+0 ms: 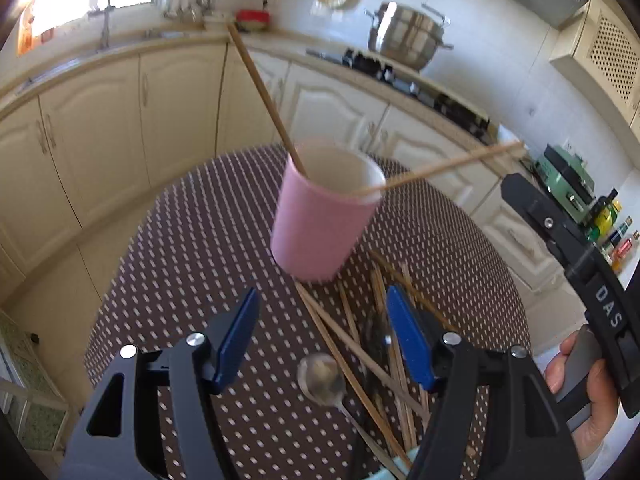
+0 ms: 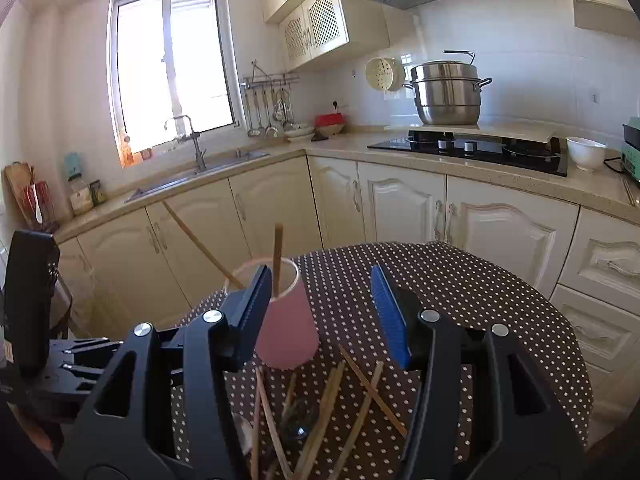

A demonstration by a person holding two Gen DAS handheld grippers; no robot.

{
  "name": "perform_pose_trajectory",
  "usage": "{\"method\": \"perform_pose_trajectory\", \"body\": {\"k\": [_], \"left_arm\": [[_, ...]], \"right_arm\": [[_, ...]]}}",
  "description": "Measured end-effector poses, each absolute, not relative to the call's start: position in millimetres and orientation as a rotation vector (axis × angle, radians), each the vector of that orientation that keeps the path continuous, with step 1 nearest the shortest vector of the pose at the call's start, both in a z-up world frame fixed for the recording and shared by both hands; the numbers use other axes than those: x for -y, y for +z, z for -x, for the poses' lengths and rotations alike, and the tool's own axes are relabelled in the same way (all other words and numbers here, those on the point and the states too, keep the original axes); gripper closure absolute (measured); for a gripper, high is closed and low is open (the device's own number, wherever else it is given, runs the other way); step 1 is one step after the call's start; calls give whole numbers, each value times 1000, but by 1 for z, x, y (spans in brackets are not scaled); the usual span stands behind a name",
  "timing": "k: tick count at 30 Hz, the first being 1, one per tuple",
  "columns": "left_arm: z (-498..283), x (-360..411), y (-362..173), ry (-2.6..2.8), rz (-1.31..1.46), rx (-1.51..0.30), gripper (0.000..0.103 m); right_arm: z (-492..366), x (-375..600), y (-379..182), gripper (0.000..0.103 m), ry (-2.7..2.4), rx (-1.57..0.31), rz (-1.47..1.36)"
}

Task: Organize utensils
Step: 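Lower the right tool back to the chopstick pile and open it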

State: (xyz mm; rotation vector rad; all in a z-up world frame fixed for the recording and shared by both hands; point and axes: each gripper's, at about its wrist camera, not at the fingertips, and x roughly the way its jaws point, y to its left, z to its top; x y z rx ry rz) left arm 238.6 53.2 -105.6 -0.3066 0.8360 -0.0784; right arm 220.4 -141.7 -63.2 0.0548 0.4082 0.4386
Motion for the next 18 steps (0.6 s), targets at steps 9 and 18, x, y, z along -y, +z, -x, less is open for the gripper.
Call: {"method": "perform_pose_trajectory", "body": {"k": [9, 18], "left_arm": [[-256, -24, -138, -117, 340, -1029, 53], [-280, 10, -166, -87, 321, -1181, 71]], "right_arm": [[-238, 160, -116, 52, 419, -698, 128], [-243, 173, -138, 53, 442, -814, 193]]}}
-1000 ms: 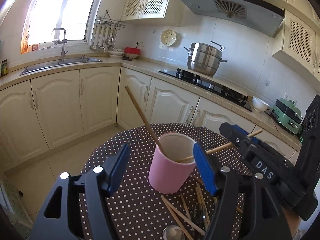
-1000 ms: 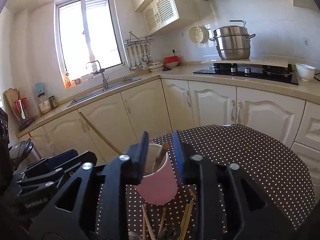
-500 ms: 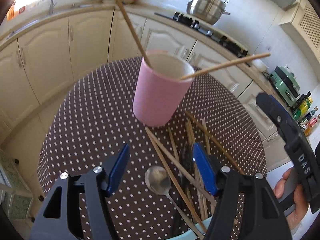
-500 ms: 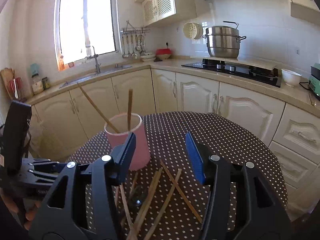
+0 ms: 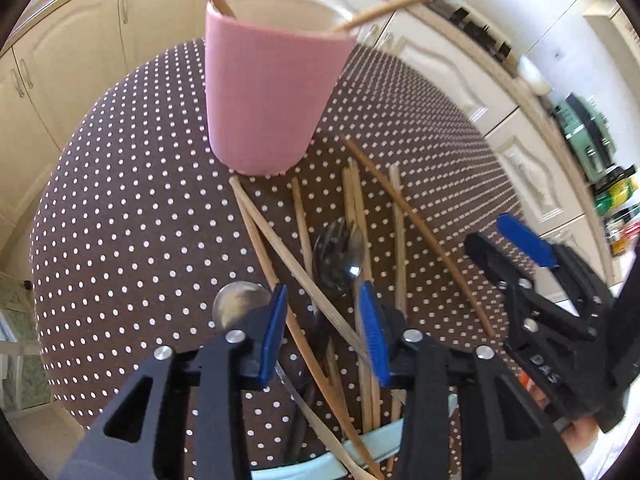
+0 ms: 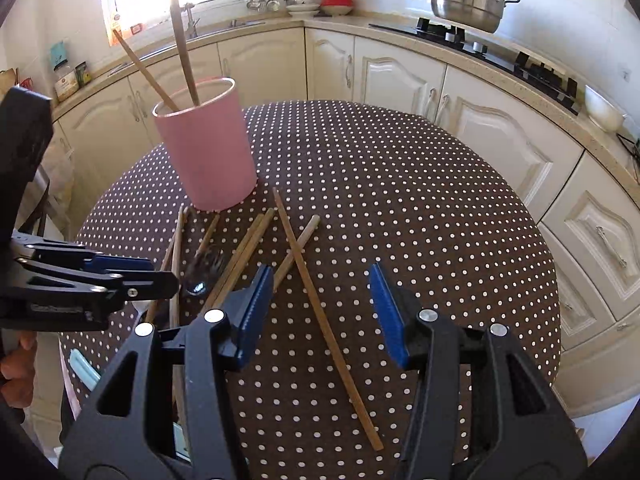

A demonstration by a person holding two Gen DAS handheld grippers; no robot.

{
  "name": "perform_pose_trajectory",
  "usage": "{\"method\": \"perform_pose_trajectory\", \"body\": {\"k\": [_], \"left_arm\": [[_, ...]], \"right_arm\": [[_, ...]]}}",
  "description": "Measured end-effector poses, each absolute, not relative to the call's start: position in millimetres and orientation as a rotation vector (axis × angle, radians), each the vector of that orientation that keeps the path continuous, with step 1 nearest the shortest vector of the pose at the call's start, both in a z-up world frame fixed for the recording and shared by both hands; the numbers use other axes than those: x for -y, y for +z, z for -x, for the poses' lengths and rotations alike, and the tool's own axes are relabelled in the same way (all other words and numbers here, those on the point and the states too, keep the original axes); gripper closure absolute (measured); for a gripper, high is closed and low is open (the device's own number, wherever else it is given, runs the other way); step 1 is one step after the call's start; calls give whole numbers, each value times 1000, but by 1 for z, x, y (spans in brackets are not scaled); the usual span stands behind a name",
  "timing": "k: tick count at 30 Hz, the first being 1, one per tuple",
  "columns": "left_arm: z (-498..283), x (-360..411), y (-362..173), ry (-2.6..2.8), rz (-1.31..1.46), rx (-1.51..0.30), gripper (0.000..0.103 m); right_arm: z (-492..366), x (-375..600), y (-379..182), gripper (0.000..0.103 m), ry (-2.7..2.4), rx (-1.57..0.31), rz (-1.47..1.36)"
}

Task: Organize utensils
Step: 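Lower the right tool back to the chopstick pile and open it, then grasp another chopstick with the right tool and drop it into the pink cup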

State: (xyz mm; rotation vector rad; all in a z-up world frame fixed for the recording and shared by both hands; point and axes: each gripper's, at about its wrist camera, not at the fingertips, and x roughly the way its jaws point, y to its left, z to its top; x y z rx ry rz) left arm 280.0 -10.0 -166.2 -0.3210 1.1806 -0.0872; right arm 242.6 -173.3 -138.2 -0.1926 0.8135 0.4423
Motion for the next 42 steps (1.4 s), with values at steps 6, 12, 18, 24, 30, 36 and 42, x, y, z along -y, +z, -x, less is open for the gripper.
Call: {"method": "perform_pose_trajectory", "body": {"k": [6, 12, 18, 24, 30, 36, 42], "left_arm": [[-300, 25, -178, -46, 291, -1223, 79], [-319, 38, -181, -29, 269, -1225, 88], [-321, 39, -182, -55, 292, -1212, 92], [-313, 31, -180, -67, 302, -1201, 93], [-296, 10, -174, -88, 312, -1184, 93], [-279, -5, -158, -113, 312, -1129, 94], [-256, -13, -123, -161, 297, -970, 95]], "right_arm": [[-251, 176, -145, 53, 459, -866, 221], [-261, 175, -155, 66, 475, -916, 261], [-274, 165, -168, 67, 516, -998, 306], [-288, 145, -179, 67, 550, -1050, 342], [-299, 124, -186, 95, 556, -1079, 382], [-291, 128, -181, 97, 530, -1063, 371], [-270, 145, -157, 97, 524, -967, 278]]}}
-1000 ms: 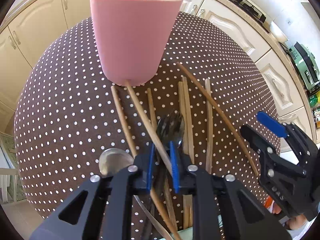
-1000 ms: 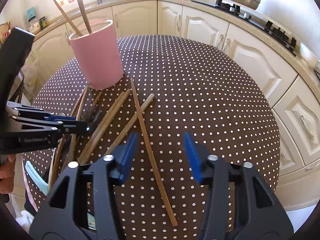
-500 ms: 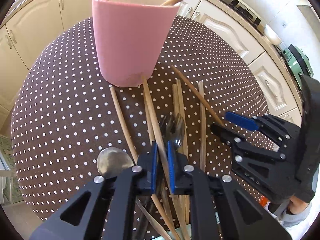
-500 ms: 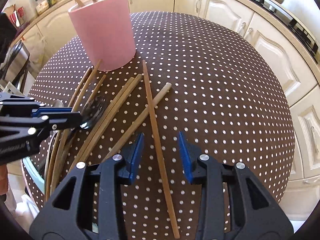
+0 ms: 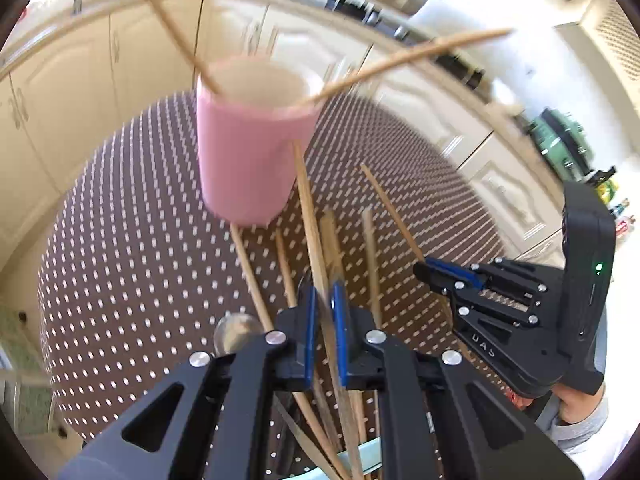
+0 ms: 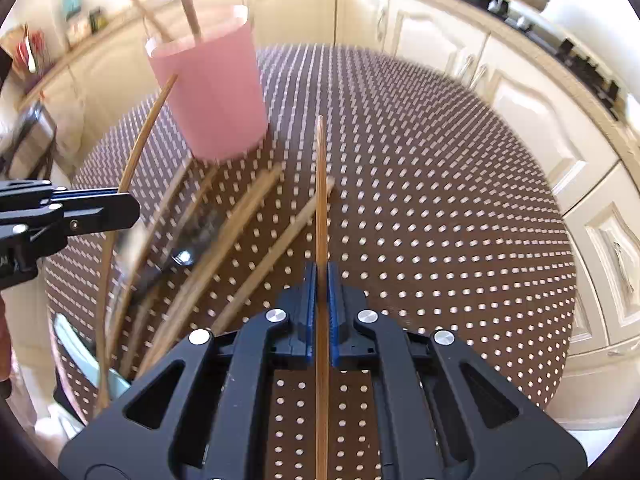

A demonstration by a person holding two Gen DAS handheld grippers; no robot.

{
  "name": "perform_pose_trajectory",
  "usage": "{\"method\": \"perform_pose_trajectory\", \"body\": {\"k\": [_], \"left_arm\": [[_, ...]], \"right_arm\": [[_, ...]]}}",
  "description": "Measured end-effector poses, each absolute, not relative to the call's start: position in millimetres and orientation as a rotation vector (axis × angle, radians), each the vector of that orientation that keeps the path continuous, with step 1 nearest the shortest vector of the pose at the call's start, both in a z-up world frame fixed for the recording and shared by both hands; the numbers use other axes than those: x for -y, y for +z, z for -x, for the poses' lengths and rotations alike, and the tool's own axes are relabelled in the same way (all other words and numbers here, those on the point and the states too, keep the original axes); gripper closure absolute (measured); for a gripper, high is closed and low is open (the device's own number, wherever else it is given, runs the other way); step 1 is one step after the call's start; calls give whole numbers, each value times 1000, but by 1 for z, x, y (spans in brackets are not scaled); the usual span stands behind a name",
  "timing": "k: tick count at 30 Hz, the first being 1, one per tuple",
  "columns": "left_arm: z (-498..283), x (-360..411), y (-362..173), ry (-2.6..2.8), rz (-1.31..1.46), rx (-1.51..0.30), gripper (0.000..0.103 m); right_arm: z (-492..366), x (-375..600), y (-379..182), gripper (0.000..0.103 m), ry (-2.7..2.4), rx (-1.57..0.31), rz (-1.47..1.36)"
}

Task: Organize utensils
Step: 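Grasp another chopstick with the right tool and drop it into the pink cup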

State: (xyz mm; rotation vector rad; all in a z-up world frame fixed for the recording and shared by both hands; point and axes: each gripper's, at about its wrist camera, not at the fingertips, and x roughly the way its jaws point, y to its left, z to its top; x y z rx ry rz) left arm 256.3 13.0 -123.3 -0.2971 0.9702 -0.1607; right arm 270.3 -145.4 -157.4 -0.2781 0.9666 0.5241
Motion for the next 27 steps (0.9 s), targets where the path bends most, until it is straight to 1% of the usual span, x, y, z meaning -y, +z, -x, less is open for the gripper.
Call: {"method": "perform_pose_trajectory", "body": {"k": [3, 11, 17, 21, 27], "left_arm": [[-242, -18, -104, -180, 288, -881, 95], [-208, -43, -57, -218, 300, -664, 97], [-191, -58, -23, -189, 298, -506, 97], [-187, -60, 4, -122, 254, -383, 97], [-203, -66, 28, -70, 222, -281, 97]], "right_arm": [[-252, 157, -138, 97, 541, -875, 190], [-211, 178, -78, 97, 606, -553, -127], [-194, 167, -46, 97, 660, -344, -215], [-194, 145, -34, 97, 687, -258, -215], [-219, 106, -35, 97, 714, -214, -217]]}}
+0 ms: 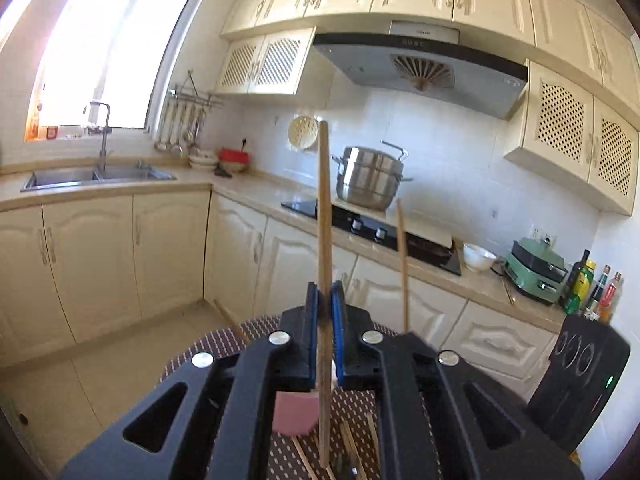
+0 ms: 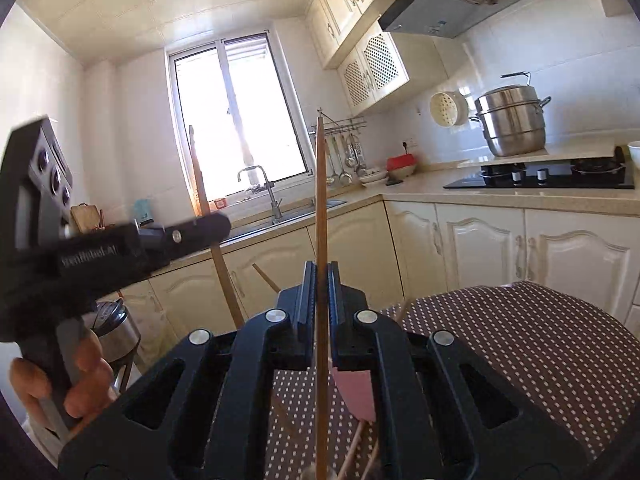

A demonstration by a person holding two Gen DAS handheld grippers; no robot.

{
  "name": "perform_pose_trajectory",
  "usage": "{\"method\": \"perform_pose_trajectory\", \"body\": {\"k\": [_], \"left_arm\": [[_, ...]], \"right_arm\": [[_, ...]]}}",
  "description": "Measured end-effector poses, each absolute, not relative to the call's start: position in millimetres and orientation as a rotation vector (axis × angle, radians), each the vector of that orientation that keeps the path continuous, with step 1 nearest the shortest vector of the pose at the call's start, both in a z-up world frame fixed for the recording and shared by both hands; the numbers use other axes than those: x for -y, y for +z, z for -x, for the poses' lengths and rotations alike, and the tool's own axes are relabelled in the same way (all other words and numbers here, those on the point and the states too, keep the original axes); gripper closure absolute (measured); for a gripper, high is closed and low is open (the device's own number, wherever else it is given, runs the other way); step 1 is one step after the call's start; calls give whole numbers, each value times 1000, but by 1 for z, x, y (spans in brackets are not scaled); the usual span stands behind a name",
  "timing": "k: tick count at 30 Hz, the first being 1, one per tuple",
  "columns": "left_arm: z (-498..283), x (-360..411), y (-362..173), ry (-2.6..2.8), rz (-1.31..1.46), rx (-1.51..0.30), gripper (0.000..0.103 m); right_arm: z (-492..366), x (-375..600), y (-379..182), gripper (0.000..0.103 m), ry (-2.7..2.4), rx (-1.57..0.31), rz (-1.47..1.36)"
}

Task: Organize utensils
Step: 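Grasp another chopstick with the right tool and drop it into the pink cup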

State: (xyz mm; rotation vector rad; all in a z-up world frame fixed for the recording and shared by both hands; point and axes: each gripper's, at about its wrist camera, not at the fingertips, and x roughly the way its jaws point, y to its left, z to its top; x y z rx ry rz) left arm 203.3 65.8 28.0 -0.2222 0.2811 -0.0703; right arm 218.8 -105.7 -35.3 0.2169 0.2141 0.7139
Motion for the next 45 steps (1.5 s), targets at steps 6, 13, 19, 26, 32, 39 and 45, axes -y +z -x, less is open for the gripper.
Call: {"method": "perform_pose_trajectory", "body": {"k": [6, 13, 19, 26, 32, 39, 45], "left_arm": [[-238, -72, 32, -51, 240, -197, 97], [-261, -81, 32, -28, 257, -125, 97], [-288, -81, 10, -28, 242, -185, 96], [-300, -85, -11, -31, 240, -240, 96], [-304, -85, -21, -27, 238, -288, 72], [-295, -90, -24, -2, 243, -292, 65], [-285, -93, -25, 30, 232, -314, 57]], "right_arm": [[-247, 84, -38, 97, 682, -154, -198], [-272, 78, -30, 97, 649, -91, -235], [-283, 72, -36, 97, 613, -58, -247], [-288, 64, -50, 97, 580, -44, -204], [-291, 66, -56, 97, 566, -60, -193], [-284, 67, -56, 97, 560, -79, -172], [-270, 68, -54, 97, 550, -92, -130]]}}
